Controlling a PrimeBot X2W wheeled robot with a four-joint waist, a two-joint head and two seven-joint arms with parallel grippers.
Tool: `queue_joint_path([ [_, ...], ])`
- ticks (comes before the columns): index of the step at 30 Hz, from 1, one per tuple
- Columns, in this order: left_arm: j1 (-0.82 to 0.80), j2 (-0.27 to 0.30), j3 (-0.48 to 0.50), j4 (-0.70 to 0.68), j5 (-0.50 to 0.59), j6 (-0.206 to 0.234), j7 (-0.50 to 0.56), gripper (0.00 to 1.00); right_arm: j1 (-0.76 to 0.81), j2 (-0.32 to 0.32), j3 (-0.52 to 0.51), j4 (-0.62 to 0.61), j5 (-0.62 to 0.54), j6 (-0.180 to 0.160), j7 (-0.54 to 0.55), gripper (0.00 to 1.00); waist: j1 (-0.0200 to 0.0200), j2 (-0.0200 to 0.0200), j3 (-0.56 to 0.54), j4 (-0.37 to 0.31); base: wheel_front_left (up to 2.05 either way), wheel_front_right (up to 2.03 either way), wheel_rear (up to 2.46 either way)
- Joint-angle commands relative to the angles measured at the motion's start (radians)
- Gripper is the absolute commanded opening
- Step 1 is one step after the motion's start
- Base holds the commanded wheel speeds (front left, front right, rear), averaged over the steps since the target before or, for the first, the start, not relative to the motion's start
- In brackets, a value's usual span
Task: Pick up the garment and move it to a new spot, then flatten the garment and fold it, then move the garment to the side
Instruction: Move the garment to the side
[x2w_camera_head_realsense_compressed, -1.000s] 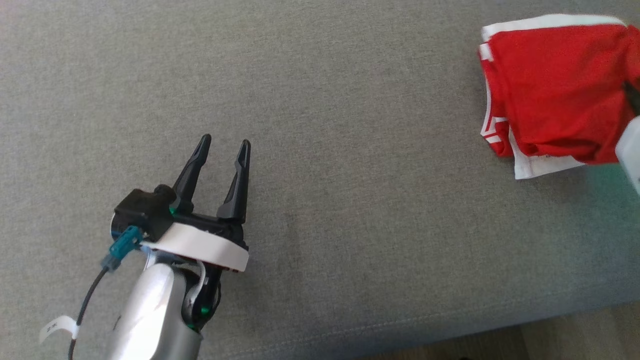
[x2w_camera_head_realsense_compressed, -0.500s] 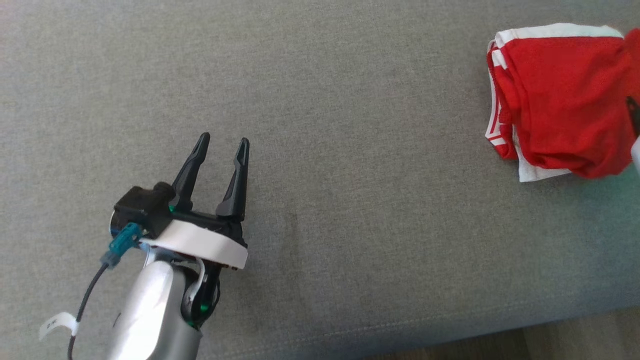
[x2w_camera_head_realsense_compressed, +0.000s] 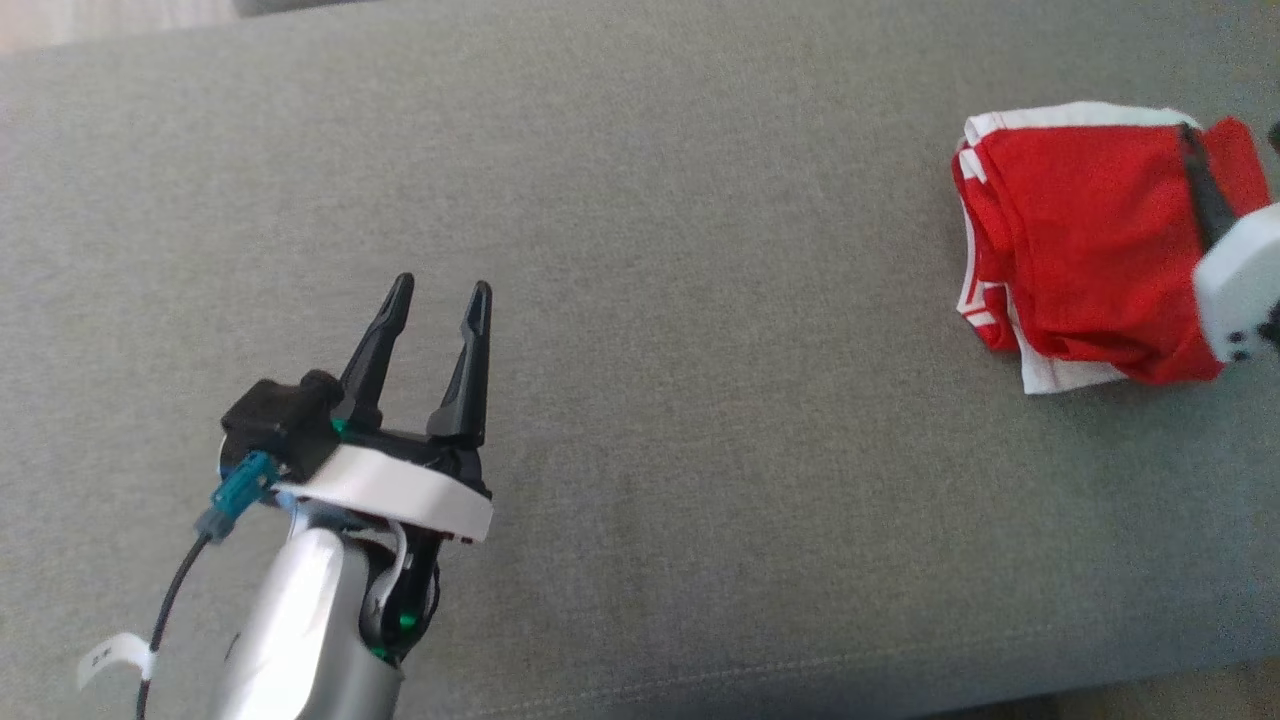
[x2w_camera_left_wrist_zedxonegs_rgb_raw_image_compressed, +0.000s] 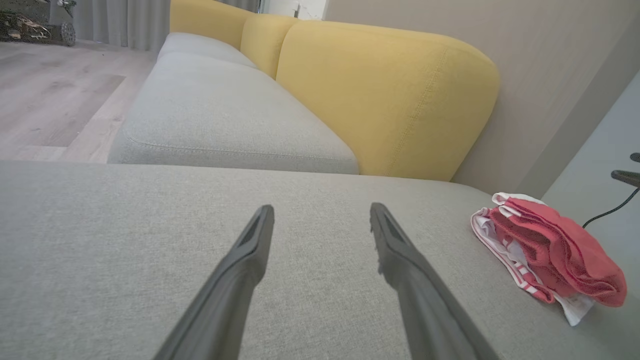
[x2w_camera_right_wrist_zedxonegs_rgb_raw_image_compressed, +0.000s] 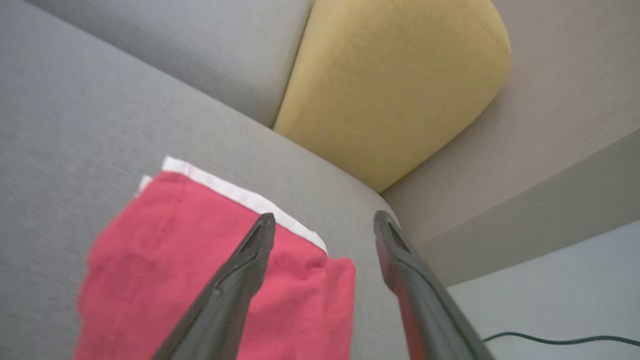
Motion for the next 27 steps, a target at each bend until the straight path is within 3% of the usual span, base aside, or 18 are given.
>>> queue_joint_path([
  [1, 0.001, 0.007, 0.044, -0.041, -0.010, 0.006, -0.006, 1.00, -0.010, 0.017, -0.007, -0.048, -0.001, 0.002, -0.030, 1.00, 0.0000, -0.0001, -0.027, 0.017, 0.00, 0.00, 0.00],
  [3, 0.005, 0.007, 0.047, -0.043, -0.011, 0.010, -0.006, 1.00, -0.007, 0.046, -0.013, -0.056, 0.002, 0.002, -0.053, 1.00, 0.0000, -0.0001, -0.037, 0.024, 0.00, 0.00, 0.00],
  [10, 0.042, 0.007, 0.072, -0.056, -0.013, 0.029, -0.006, 1.00, 0.069, 0.250, -0.037, -0.082, 0.004, 0.002, -0.227, 1.00, 0.0000, -0.0001, -0.111, 0.075, 0.00, 0.00, 0.00],
  [16, 0.095, 0.007, 0.075, -0.054, -0.008, 0.045, -0.006, 1.00, 0.185, 0.386, -0.048, -0.056, -0.017, 0.002, -0.378, 1.00, 0.0000, -0.0001, -0.177, 0.123, 0.00, 0.00, 0.00],
  [22, 0.166, 0.007, 0.079, -0.070, -0.004, 0.067, -0.006, 1.00, 0.319, 0.455, -0.074, -0.021, -0.060, 0.002, -0.519, 1.00, 0.0000, -0.0001, -0.232, 0.161, 0.00, 0.00, 0.00],
  [27, 0.212, 0.007, 0.093, -0.103, 0.013, 0.065, -0.006, 1.00, 0.397, 0.473, -0.083, 0.006, -0.063, 0.002, -0.580, 1.00, 0.0000, -0.0001, -0.247, 0.175, 0.00, 0.00, 0.00],
])
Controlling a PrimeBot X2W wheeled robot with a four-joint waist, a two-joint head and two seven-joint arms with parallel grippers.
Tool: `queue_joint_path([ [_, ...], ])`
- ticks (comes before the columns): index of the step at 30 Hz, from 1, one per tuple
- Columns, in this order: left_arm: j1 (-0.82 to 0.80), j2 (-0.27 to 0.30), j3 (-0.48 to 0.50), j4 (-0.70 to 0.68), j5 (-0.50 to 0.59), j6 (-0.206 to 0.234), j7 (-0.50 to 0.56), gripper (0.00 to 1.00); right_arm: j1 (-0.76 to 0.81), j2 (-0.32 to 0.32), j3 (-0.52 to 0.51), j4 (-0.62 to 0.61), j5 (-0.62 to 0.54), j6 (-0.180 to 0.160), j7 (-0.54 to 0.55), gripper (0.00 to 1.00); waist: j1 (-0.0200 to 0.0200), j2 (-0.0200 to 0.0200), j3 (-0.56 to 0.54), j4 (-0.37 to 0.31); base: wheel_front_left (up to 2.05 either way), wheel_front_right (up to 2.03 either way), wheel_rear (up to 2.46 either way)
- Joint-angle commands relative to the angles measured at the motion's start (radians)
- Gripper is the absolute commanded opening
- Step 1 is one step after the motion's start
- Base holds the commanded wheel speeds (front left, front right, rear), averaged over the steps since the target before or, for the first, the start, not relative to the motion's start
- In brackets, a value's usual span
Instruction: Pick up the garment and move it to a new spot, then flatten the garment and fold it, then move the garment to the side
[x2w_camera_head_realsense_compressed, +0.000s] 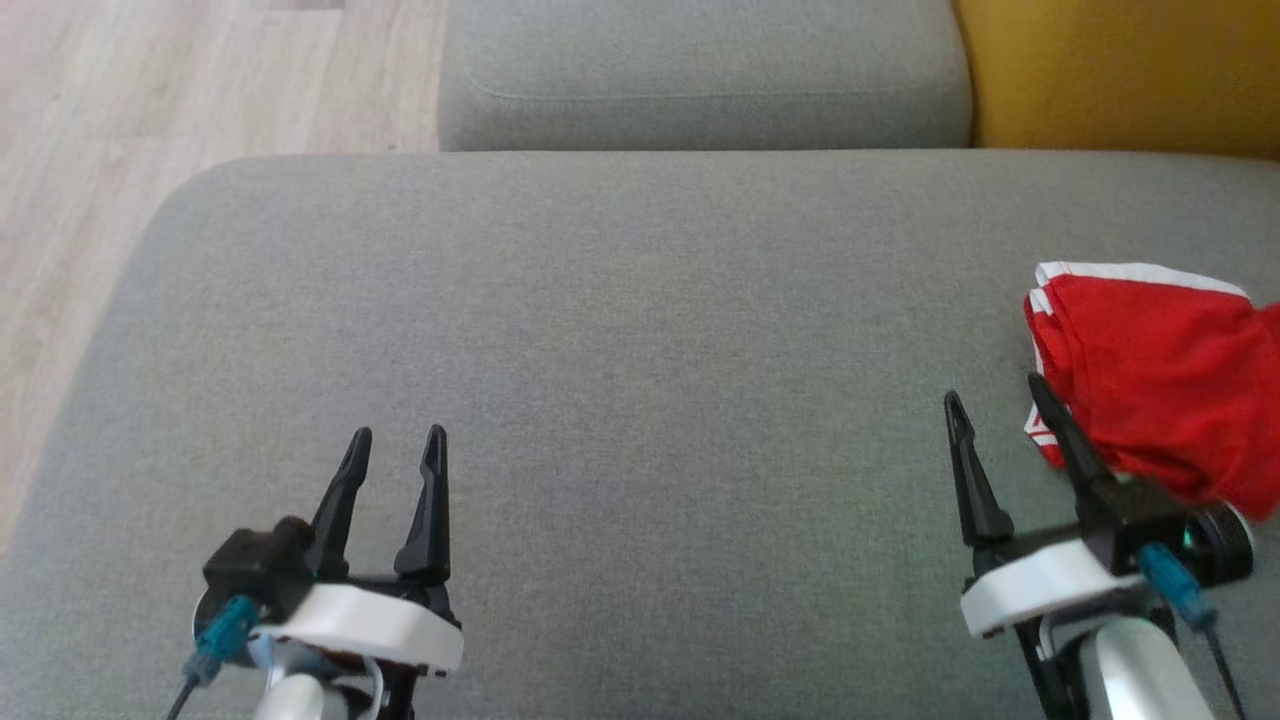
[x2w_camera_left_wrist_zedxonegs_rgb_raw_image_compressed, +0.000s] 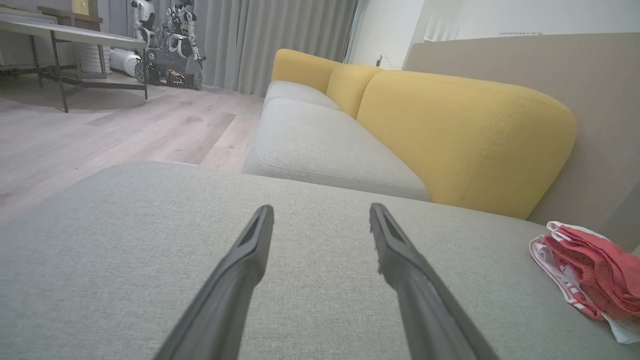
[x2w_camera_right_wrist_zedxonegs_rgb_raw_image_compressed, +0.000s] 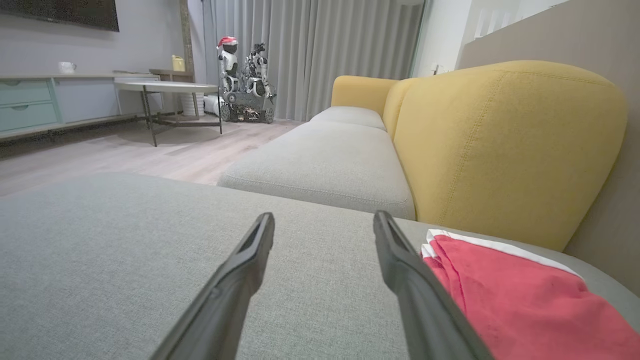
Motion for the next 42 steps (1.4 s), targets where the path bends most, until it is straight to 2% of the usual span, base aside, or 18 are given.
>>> queue_joint_path([
  [1, -0.027, 0.006, 0.040, -0.049, 0.021, 0.005, -0.006, 1.00, -0.028, 0.002, 0.015, -0.031, 0.000, 0.002, -0.023, 1.00, 0.0001, -0.0001, -0.006, 0.007, 0.00, 0.00, 0.00],
  [18, 0.010, 0.006, 0.086, -0.083, 0.036, 0.021, -0.006, 1.00, 0.018, 0.003, 0.015, -0.016, 0.056, 0.002, -0.066, 1.00, 0.0001, -0.0001, -0.006, -0.024, 0.00, 0.00, 0.00],
  [42, 0.013, 0.006, 0.134, -0.123, -0.049, -0.005, -0.006, 1.00, 0.003, 0.003, 0.027, -0.005, 0.058, 0.002, -0.069, 1.00, 0.0001, -0.0001, 0.001, -0.034, 0.00, 0.00, 0.00],
])
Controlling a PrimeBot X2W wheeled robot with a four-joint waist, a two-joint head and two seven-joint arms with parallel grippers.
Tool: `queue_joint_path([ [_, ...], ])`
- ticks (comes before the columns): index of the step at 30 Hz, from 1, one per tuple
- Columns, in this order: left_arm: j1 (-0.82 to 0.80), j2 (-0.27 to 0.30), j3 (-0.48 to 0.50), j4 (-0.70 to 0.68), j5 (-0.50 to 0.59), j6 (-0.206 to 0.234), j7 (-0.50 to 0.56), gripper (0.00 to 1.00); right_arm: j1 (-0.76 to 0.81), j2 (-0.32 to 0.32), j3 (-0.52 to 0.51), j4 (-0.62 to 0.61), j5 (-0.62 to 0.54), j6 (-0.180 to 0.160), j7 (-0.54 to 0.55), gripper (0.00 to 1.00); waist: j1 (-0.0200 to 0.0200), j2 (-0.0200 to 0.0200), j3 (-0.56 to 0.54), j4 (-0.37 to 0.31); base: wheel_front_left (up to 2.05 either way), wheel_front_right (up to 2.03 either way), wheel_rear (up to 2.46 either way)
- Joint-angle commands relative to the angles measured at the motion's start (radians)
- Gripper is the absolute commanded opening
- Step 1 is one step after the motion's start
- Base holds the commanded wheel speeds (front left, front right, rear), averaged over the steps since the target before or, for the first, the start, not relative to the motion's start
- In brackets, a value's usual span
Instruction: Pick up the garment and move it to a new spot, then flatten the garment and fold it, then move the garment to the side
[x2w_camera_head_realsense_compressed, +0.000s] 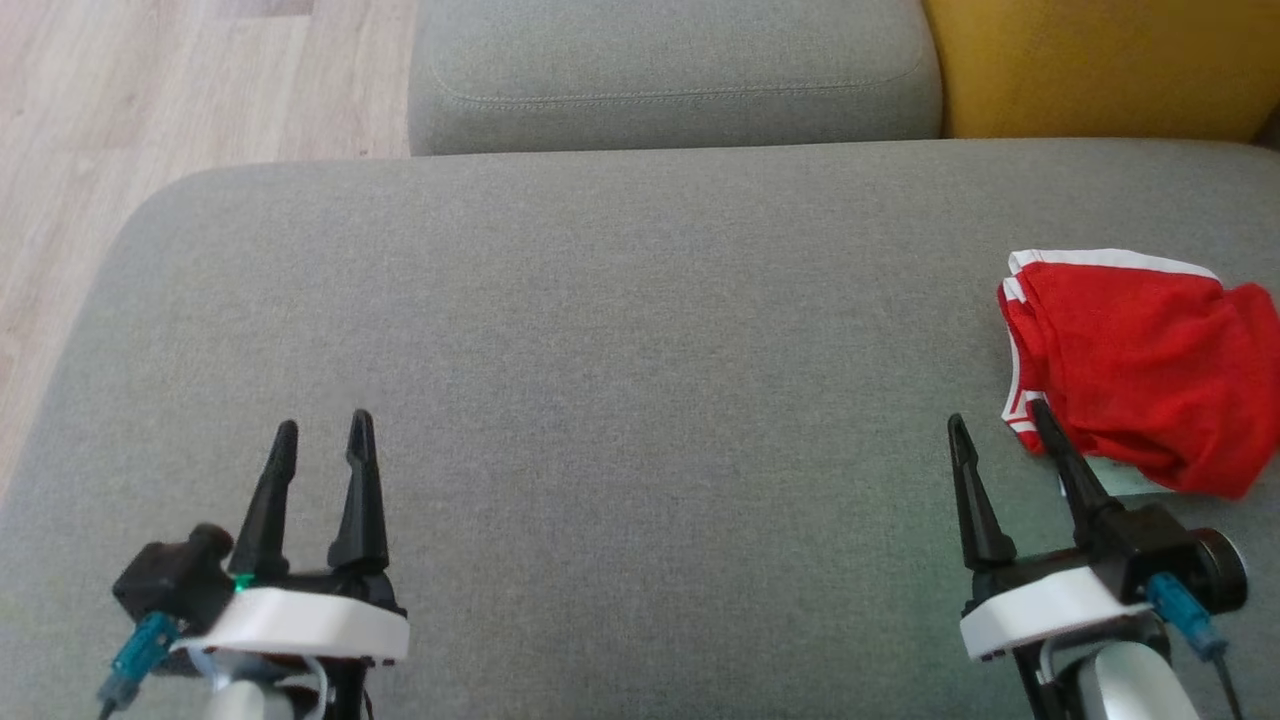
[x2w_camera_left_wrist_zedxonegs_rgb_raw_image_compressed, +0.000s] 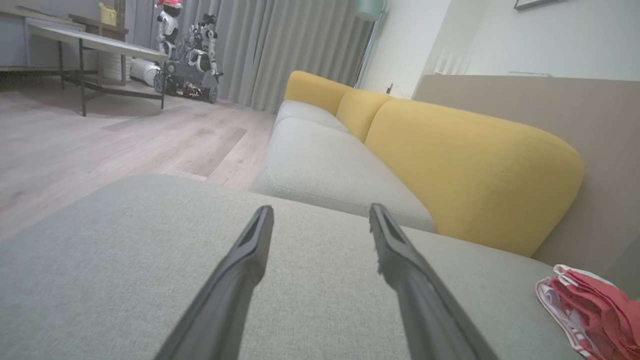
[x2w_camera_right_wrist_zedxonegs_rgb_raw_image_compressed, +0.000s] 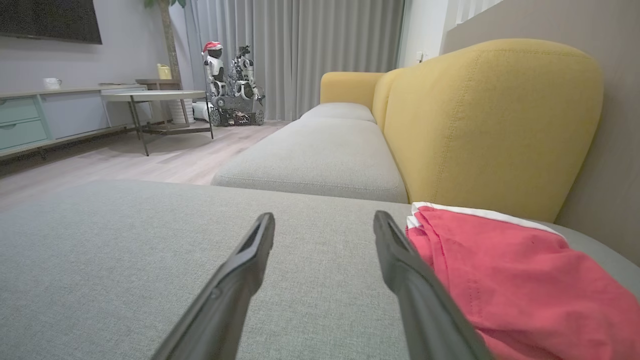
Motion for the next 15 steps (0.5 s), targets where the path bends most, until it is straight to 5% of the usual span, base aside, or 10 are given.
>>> queue_joint_path([
  [1, 0.000, 0.000, 0.000, -0.002, -0.004, 0.000, 0.000, 0.00, 0.000, 0.000, 0.000, 0.003, 0.000, 0.000, 0.000, 0.00, 0.0000, -0.0001, 0.000, 0.000, 0.00, 0.00, 0.00],
  [15, 0.001, -0.001, 0.012, 0.059, -0.119, -0.006, 0.031, 0.00, 0.009, -0.005, -0.004, 0.048, 0.151, 0.000, 0.025, 0.00, 0.0000, -0.0001, 0.001, -0.004, 0.00, 0.00, 0.00],
])
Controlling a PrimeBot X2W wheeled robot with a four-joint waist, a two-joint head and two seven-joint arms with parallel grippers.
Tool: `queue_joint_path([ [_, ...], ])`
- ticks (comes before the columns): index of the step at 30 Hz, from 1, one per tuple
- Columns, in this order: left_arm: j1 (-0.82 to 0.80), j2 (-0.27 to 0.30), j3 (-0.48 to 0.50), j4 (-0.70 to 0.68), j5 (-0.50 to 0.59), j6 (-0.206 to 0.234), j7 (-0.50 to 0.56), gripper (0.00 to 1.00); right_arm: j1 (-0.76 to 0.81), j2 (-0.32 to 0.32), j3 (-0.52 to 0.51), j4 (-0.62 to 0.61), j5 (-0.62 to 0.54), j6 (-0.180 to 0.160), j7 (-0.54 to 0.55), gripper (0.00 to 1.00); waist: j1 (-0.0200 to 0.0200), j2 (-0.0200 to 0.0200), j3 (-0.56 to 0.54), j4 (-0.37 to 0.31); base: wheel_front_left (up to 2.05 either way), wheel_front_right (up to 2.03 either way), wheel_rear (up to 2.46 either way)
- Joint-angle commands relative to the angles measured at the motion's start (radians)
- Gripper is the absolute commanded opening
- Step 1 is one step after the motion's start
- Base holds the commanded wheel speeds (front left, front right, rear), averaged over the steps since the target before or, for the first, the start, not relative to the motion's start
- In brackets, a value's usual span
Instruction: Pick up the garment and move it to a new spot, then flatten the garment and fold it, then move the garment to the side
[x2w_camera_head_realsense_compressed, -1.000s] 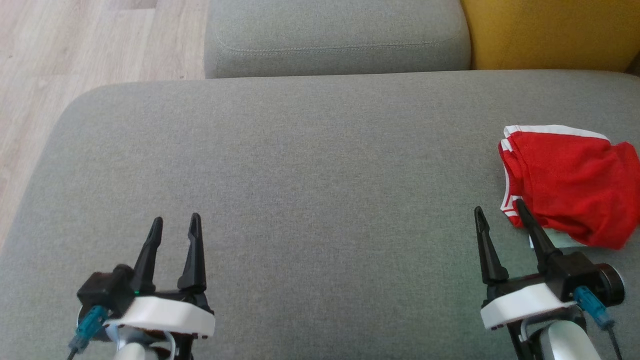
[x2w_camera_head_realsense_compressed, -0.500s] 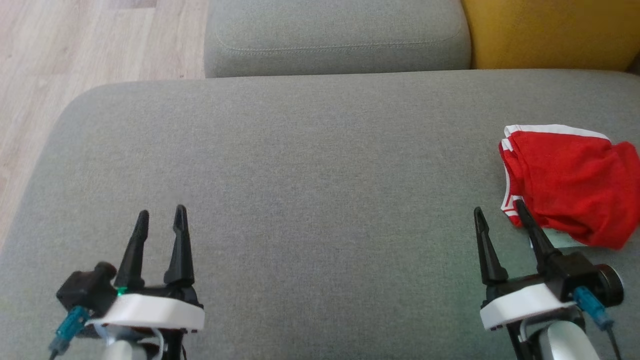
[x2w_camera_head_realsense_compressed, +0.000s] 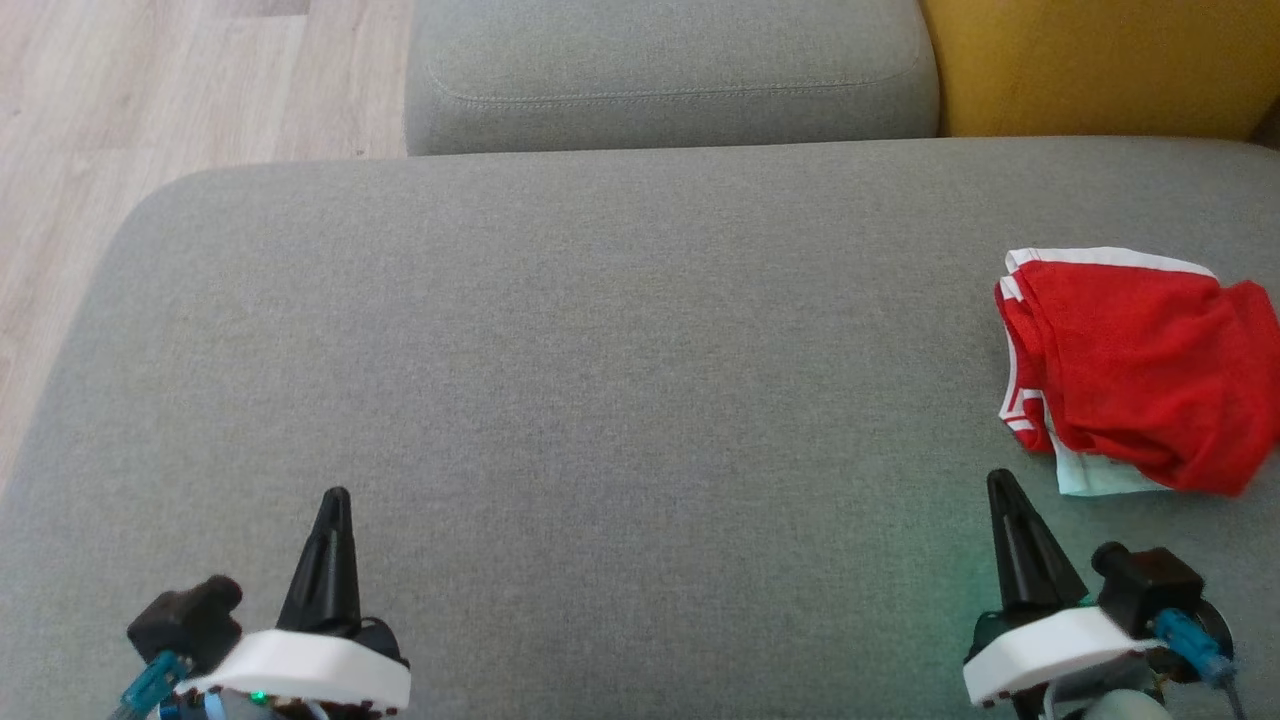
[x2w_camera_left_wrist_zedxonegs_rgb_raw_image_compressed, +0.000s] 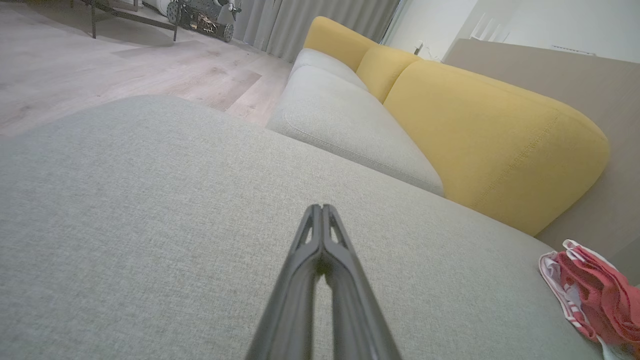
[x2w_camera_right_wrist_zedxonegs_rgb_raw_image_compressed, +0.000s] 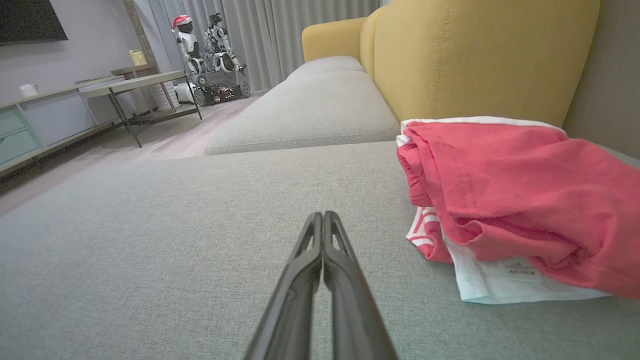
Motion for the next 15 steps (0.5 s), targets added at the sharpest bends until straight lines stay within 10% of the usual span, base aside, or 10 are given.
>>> queue_joint_path([
  [1, -0.053, 0.005, 0.014, -0.026, -0.032, -0.006, 0.007, 0.00, -0.043, -0.007, -0.003, -0.033, 0.044, 0.000, 0.006, 0.00, 0.0000, 0.0000, 0.000, -0.001, 0.00, 0.00, 0.00],
  [15, -0.070, 0.008, 0.033, -0.014, -0.165, -0.014, 0.044, 0.00, -0.056, -0.013, -0.011, -0.032, 0.219, 0.000, 0.035, 0.00, 0.0000, 0.0000, 0.001, -0.005, 0.00, 0.00, 0.00],
])
